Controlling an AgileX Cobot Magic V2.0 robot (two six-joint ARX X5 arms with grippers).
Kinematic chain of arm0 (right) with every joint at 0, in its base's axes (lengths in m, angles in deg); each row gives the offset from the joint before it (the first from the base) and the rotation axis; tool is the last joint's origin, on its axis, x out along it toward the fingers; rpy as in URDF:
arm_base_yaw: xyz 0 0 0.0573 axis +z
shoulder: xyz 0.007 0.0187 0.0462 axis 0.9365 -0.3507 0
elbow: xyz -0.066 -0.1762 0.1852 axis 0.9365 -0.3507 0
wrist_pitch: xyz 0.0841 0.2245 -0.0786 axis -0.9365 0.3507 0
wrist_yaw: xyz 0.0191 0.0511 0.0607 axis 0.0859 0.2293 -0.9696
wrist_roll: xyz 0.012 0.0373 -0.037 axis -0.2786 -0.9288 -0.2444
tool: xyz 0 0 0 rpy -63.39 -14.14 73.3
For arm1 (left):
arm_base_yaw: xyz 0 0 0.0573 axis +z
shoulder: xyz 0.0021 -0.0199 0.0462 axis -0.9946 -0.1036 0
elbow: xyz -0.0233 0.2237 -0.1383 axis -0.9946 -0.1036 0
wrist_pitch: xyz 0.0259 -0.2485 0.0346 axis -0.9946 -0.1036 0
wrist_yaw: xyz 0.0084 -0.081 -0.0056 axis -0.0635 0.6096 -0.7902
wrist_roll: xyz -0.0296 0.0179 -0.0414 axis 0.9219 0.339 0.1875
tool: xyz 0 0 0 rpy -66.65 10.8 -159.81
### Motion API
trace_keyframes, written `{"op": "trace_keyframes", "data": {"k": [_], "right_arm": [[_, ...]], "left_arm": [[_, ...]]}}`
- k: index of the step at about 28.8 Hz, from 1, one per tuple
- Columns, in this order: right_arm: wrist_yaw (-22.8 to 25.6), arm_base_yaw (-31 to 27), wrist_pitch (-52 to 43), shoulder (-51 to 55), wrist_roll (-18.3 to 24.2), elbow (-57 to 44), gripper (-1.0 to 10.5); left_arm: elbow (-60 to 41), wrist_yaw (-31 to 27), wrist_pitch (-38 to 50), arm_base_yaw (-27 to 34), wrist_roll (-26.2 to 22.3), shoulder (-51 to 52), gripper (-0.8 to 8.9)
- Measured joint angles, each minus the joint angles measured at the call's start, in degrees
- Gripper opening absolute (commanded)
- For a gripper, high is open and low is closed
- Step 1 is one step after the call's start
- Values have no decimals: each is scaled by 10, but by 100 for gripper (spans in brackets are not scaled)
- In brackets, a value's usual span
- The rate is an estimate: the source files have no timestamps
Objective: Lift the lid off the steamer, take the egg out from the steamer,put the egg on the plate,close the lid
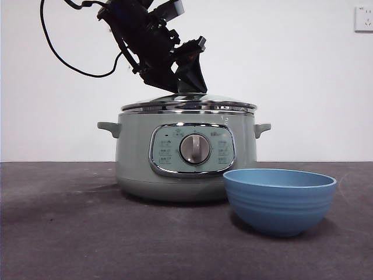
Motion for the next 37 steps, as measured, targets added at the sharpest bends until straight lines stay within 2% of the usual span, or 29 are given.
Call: {"op": "trace_keyframes", "data": {"k": [18, 19, 20, 23, 24, 37], "right_arm": [[0, 0, 0, -1, 0, 0, 317], [0, 0, 0, -2, 0, 0, 317], [0, 0, 0, -2, 0, 0, 317], [0, 0, 0, -5, 0, 0, 317], [0, 0, 1, -6, 0, 0, 317], [-1, 0, 22, -6, 0, 0, 317]], "left_arm": [[9, -12, -19, 0, -14, -9, 3], [9, -12, -21, 0, -14, -9, 29], [10, -13, -23, 0, -15, -9, 106], [11, -14, -26, 0, -15, -9, 465], [12, -14, -26, 0, -15, -9, 556], [11, -33, -49, 4, -15, 7, 573]]}}
